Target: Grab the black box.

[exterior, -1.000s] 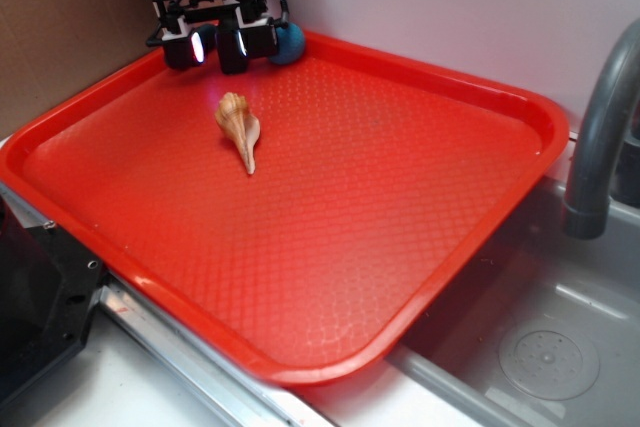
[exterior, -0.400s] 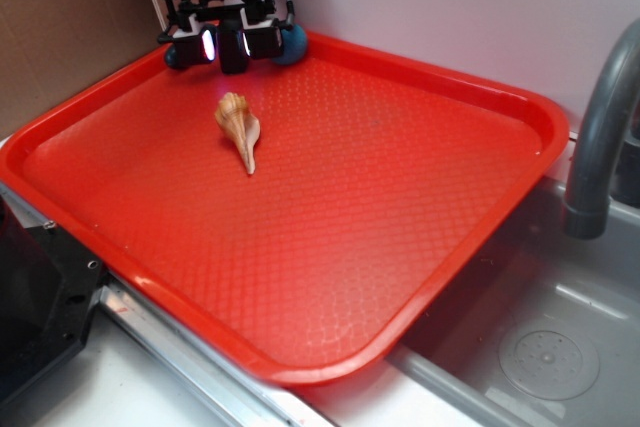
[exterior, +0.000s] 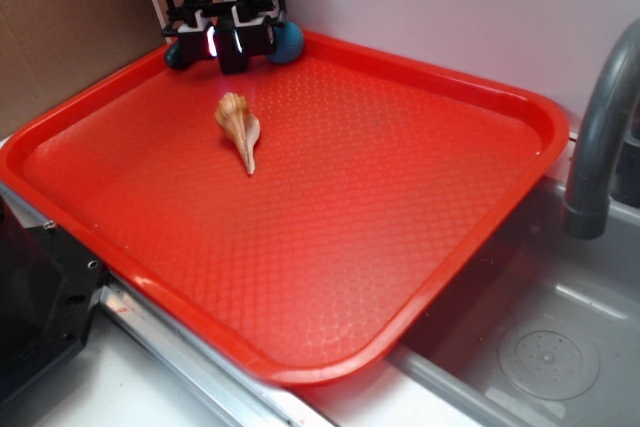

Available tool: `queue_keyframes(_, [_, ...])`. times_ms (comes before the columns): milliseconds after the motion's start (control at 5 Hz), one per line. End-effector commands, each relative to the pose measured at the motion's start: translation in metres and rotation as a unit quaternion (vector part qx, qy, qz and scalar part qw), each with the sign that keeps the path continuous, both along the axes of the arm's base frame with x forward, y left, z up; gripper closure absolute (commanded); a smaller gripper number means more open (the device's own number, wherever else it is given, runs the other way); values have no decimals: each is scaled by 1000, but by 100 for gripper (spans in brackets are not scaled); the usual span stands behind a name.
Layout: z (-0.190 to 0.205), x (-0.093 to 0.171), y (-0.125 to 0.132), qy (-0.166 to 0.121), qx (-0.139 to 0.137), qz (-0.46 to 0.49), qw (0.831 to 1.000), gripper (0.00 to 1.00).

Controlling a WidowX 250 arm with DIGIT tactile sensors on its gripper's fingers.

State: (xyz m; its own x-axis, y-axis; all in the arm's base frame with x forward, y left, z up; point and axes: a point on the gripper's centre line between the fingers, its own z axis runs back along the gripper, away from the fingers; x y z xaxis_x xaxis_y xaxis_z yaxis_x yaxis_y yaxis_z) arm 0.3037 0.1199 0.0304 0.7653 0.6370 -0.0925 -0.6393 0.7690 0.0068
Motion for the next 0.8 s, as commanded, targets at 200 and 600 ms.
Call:
queue_keyframes(200, [136,-57,-49,-29,-60,-138,988,100])
queue_keyframes(600, [203,-71,-116,-43,-49,-291,955,100])
